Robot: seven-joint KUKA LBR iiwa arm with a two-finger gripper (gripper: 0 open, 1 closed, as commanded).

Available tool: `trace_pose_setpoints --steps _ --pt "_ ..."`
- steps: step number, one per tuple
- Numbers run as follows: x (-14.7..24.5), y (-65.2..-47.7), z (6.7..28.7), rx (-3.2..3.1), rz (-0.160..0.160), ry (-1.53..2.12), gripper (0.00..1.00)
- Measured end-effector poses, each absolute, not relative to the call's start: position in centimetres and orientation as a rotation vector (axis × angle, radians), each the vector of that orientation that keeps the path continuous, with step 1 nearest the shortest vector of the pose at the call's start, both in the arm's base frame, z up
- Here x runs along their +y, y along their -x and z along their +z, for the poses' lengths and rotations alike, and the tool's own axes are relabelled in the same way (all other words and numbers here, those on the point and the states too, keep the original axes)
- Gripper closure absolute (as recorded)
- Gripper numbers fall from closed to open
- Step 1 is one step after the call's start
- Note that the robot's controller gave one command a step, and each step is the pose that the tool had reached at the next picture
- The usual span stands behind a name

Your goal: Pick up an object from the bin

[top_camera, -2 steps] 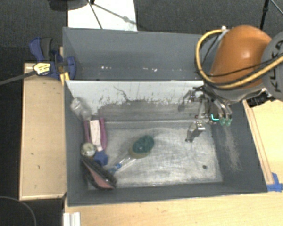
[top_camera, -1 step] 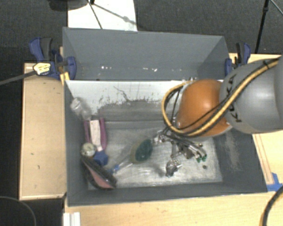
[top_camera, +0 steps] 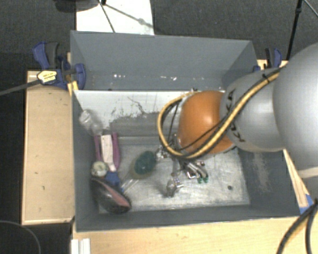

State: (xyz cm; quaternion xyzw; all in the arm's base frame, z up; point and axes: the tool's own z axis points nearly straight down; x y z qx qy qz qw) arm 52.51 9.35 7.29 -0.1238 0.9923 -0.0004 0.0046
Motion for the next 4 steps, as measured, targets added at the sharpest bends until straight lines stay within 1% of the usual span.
trace_pose_setpoints --steps 1,2,3,4 --pt "15.5 -56.0 7.2 3.049 -0.005 0.719 0.0" --pt "15.8 -56.6 7.3 2.988 -0.014 0.943 0.0" --pt "18.6 -58.5 10.1 2.83 -0.014 1.353 0.0" --pt "21.2 -58.1 10.0 2.495 -0.038 1.914 0.0"
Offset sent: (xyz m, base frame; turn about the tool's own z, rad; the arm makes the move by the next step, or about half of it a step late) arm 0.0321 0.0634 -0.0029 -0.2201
